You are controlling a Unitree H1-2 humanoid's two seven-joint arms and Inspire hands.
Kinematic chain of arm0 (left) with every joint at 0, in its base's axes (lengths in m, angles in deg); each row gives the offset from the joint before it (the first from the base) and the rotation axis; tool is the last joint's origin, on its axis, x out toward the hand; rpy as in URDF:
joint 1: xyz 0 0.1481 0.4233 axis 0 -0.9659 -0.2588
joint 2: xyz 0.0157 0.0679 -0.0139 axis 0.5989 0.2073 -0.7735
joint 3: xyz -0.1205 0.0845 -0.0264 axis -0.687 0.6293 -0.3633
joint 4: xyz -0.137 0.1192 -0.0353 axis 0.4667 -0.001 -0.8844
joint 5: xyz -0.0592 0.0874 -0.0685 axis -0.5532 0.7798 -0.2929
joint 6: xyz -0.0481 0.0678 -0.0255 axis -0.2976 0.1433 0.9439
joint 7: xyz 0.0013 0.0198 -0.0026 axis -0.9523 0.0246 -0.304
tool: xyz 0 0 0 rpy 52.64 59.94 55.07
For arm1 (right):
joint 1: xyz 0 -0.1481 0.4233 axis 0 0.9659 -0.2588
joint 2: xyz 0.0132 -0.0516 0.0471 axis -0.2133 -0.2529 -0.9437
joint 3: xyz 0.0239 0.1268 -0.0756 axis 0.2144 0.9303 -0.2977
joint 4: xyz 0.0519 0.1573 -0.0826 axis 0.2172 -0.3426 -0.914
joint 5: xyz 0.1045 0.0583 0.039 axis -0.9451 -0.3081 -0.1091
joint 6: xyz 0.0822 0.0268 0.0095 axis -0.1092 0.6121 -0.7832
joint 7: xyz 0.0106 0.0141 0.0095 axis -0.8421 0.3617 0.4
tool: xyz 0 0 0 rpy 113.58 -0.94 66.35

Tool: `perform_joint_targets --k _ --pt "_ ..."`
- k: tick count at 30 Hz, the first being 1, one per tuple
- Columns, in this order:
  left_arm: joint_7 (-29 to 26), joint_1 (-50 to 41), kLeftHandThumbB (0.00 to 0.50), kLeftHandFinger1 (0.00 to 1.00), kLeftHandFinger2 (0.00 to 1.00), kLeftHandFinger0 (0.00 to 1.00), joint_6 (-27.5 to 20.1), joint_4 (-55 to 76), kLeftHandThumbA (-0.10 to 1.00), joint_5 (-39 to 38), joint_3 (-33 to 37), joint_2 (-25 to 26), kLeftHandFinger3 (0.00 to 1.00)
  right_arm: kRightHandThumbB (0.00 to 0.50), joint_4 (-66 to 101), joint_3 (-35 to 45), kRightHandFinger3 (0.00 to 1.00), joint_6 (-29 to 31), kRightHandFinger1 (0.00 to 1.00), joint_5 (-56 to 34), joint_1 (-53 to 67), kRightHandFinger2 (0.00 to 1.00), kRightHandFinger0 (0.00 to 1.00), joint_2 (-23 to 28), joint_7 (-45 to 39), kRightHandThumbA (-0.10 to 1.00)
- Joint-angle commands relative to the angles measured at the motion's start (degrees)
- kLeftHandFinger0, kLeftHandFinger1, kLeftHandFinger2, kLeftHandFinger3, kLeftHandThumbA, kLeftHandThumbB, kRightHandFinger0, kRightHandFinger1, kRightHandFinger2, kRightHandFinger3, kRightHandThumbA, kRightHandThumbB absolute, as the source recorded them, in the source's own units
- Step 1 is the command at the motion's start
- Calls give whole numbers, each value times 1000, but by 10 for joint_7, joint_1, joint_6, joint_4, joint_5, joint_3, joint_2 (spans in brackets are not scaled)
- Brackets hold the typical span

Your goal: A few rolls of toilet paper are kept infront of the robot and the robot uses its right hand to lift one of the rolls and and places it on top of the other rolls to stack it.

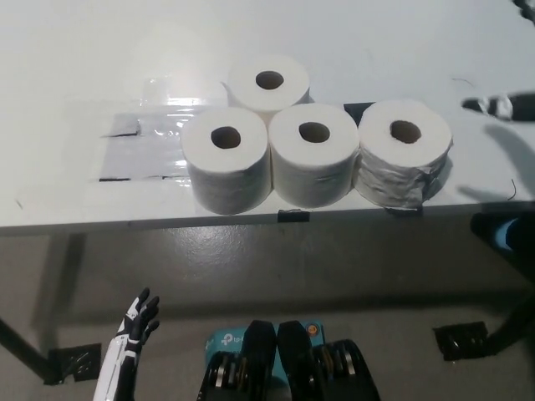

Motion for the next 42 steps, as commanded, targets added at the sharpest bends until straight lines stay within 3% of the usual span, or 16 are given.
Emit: perform_joint_targets --k 1,3,7,9,13,17,20,31,34,38,42 --pt "-10 15 213 1000 1000 1000 -52 -3 1000 35 6 12 1000 377 -158 -94 1000 -142 1000 31 -199 1000 1000 55 -185 1000" --pt "-10 15 213 1000 1000 1000 -52 -4 1000 37 7 11 1000 345 -189 -111 1000 -122 1000 36 -219 1000 1000 53 -196 1000" --pt "-15 16 222 1000 1000 1000 -63 -12 1000 53 11 11 1000 347 -252 -148 1000 -108 1000 42 -258 1000 1000 43 -223 1000" --pt "-16 17 230 1000 1000 1000 -66 -15 1000 57 11 11 1000 303 -269 -157 1000 -105 1000 41 -266 1000 1000 39 -229 1000" --pt "-16 16 237 1000 1000 1000 -69 -17 1000 61 11 9 1000 282 -317 -176 1000 -96 1000 39 -285 1000 1000 27 -240 1000" --pt "-16 16 241 1000 1000 1000 -69 -17 1000 61 9 9 1000 361 -356 -188 1000 -112 1000 49 -300 1000 1000 10 -241 1000" --pt "-16 16 246 1000 1000 1000 -72 -18 1000 62 8 8 1000 364 -376 -201 1000 -99 1000 61 -308 1000 1000 5 -252 1000" --pt "-14 25 208 1000 1000 1000 -66 -15 1000 60 3 8 1000 284 -386 -211 1000 -73 1000 85 -305 1000 1000 -16 -260 1000" --pt "-17 25 221 1000 1000 1000 -67 -15 1000 67 3 8 1000 321 -403 -209 1000 -75 1000 91 -304 1000 1000 -27 -249 1000" --pt "-18 25 229 1000 1000 1000 -66 -16 1000 66 1 9 1000 283 -433 -211 1000 -53 1000 102 -305 1000 1000 -40 -242 1000" --pt "-18 23 242 1000 1000 1000 -62 -11 1000 71 -1 10 1000 280 -459 -222 1000 -51 1000 125 -312 1000 1000 -51 -232 1000"
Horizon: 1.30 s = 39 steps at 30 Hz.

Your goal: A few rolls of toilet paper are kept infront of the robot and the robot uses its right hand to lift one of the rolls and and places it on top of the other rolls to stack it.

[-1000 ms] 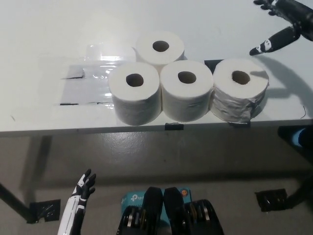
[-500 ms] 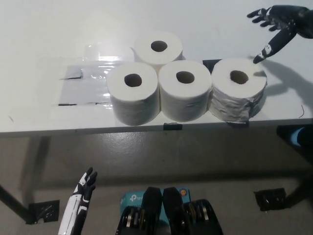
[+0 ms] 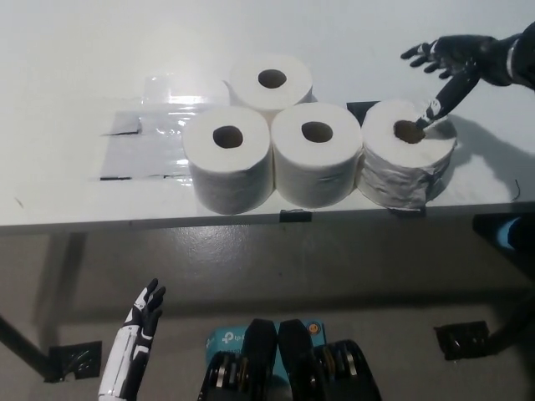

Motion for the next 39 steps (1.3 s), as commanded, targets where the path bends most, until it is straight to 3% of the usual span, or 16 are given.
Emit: perform_joint_targets --k 1,5,13,14,16,20,25,31,35,39 --pt "-16 1 243 1000 1000 1000 -19 12 1000 14 -1 5 1000 271 -9 -1 1000 21 1000 32 -42 1000 1000 -1 18 1000" --pt "-14 -1 246 1000 1000 1000 -22 9 1000 11 -2 6 1000 247 -9 -2 1000 20 1000 40 -40 1000 1000 -5 20 1000" --pt "-14 -5 253 1000 1000 1000 -23 11 1000 15 -1 7 1000 260 -13 14 1000 27 1000 38 -40 1000 1000 -11 20 1000" --pt "-13 -5 251 1000 1000 1000 -25 8 1000 13 -1 7 1000 293 -16 26 1000 30 1000 27 -39 1000 1000 -13 19 1000" --pt "-12 -7 252 1000 1000 1000 -25 8 1000 13 -1 8 1000 309 -17 29 1000 40 1000 29 -39 1000 1000 -13 17 1000" --pt "-13 -9 252 1000 1000 1000 -28 7 1000 16 -1 8 1000 292 -13 37 1000 37 1000 30 -37 1000 1000 -15 16 1000" --pt "-14 -13 277 1000 1000 1000 -23 11 1000 17 -1 6 1000 307 -4 38 1000 22 1000 35 -34 1000 1000 -18 15 988" --pt "-14 -15 274 1000 1000 1000 -33 6 1000 16 -2 7 1000 282 -2 27 1000 31 1000 46 -33 1000 1000 -21 14 1000" --pt "-11 -15 274 1000 1000 1000 -32 7 1000 13 -2 8 1000 238 -7 9 1000 40 1000 65 -34 1000 1000 -22 17 1000" --pt "-11 -15 272 1000 1000 1000 -37 6 1000 12 -2 8 1000 235 -13 8 1000 36 1000 71 -34 1000 1000 -24 23 1000"
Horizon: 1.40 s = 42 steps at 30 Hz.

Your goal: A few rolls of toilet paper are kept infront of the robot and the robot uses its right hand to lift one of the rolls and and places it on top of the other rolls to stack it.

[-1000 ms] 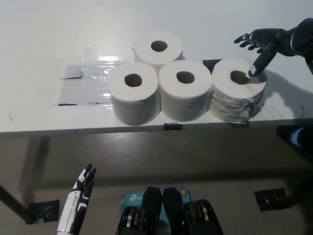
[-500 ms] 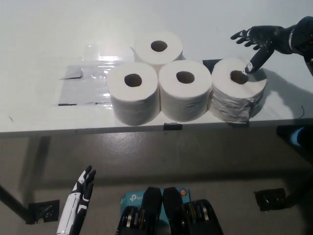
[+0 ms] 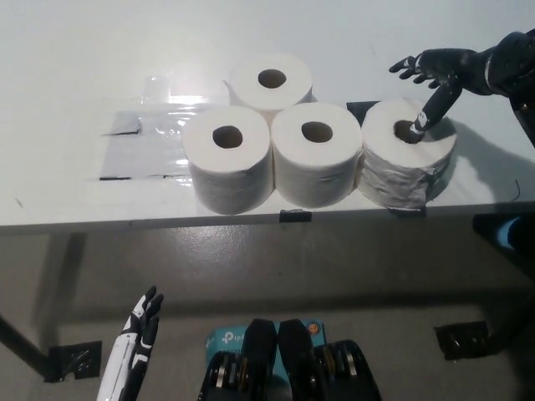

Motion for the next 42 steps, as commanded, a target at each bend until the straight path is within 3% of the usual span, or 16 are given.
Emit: perform_joint_targets --k 1,8,13,22,23,30,38,42 --pt "-11 -3 272 1000 1000 1000 -26 7 1000 0 -1 6 1000 235 -1 -1 1000 18 1000 23 -34 1000 1000 2 18 1000" --pt "-10 -5 275 1000 1000 1000 -20 10 1000 0 -1 6 1000 229 -4 13 1000 0 1000 24 -35 1000 1000 3 22 964" --pt "-10 -6 271 1000 1000 1000 -19 12 1000 2 -1 7 1000 258 -13 16 1000 12 1000 28 -40 1000 1000 0 23 966" --pt "-10 -12 288 1000 1000 1000 -13 18 1000 1 -1 4 1000 258 -52 -8 1000 34 1000 51 -58 1000 1000 -18 24 1000" --pt "-12 -12 283 1000 1000 1000 -18 16 1000 6 0 6 1000 283 -69 -9 1000 33 1000 53 -63 1000 1000 -25 29 997" --pt "-10 -9 286 1000 1000 1000 -21 14 1000 0 0 4 1000 323 -96 -17 1000 31 1000 62 -73 1000 1000 -40 34 945" --pt "-9 -8 284 1000 1000 1000 -22 15 1000 1 0 6 1000 281 -154 -32 1000 68 1000 72 -97 1000 1000 -58 27 953" --pt "-11 -8 285 1000 1000 1000 -22 17 1000 3 0 6 1000 310 -193 -47 1000 80 1000 89 -117 1000 1000 -68 38 845"
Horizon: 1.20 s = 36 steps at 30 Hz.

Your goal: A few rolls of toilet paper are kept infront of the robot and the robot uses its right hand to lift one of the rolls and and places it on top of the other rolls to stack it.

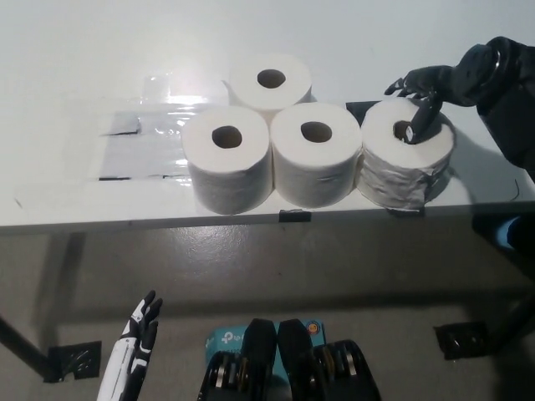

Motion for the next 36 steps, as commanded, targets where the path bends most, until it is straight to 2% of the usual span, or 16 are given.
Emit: perform_joint_targets --k 1,4,7,10,15,16,17,18,19,21,22,23,24,26,31,36 --pt "-12 -1 285 1000 1000 1000 -23 16 1000 3 -1 6 1000 317 -29 -13 1000 26 1000 26 -66 1000 1000 -11 28 818" --pt "-14 0 274 1000 1000 1000 -28 14 1000 3 -3 7 1000 293 -56 -28 1000 43 1000 38 -73 1000 1000 -13 42 676" --pt "-13 0 280 1000 1000 1000 -30 14 1000 2 -4 8 1000 327 -77 -41 952 41 800 48 -74 926 667 -17 55 644" --pt "-14 0 272 1000 1000 1000 -34 13 1000 2 -5 10 1000 319 -86 -60 722 62 350 67 -55 539 142 -15 98 562" --pt "-11 0 274 1000 1000 1000 -34 14 1000 -9 -10 10 1000 168 -94 -75 549 80 0 72 -27 31 0 -16 137 767" --pt "-12 1 269 1000 1000 1000 -37 12 1000 -8 -10 11 1000 115 -97 -67 605 86 258 63 -23 277 108 -15 136 778" --pt "-12 2 269 1000 1000 1000 -39 11 1000 -9 -11 12 1000 77 -100 -60 935 93 702 56 -16 730 485 -12 132 827" --pt "-12 3 270 1000 1000 1000 -39 11 1000 -10 -12 12 1000 90 -102 -59 1000 95 873 54 -15 877 728 -11 131 866" --pt "-10 4 272 1000 1000 1000 -38 11 1000 -15 -13 13 1000 80 -105 -49 833 95 463 46 -8 516 315 -10 138 807" --pt "-10 8 267 1000 1000 1000 -44 6 1000 -17 -14 14 1000 75 -109 -46 859 106 288 47 5 411 108 -8 152 845" --pt "-10 9 266 1000 1000 1000 -42 7 1000 -16 -14 15 1000 65 -111 -39 595 111 125 42 10 292 4 -7 151 850" --pt "-10 9 265 1000 1000 1000 -43 7 1000 -17 -14 15 1000 62 -111 -36 516 113 162 41 13 322 1 -6 151 852" --pt "-11 13 262 1000 1000 1000 -44 5 1000 -19 -15 15 1000 63 -113 -31 627 116 489 39 15 657 218 -5 154 853" --pt "-11 16 260 1000 1000 1000 -44 6 1000 -19 -15 15 1000 71 -115 -23 578 125 607 36 19 712 369 -3 161 849" --pt "-12 17 265 1000 1000 1000 -35 9 1000 -17 -18 18 1000 84 -117 47 217 117 291 -12 36 606 3 5 164 769" --pt "-9 18 244 1000 1000 1000 -40 10 1000 -19 -20 21 1000 77 -119 149 177 105 65 -81 60 461 0 17 168 699"
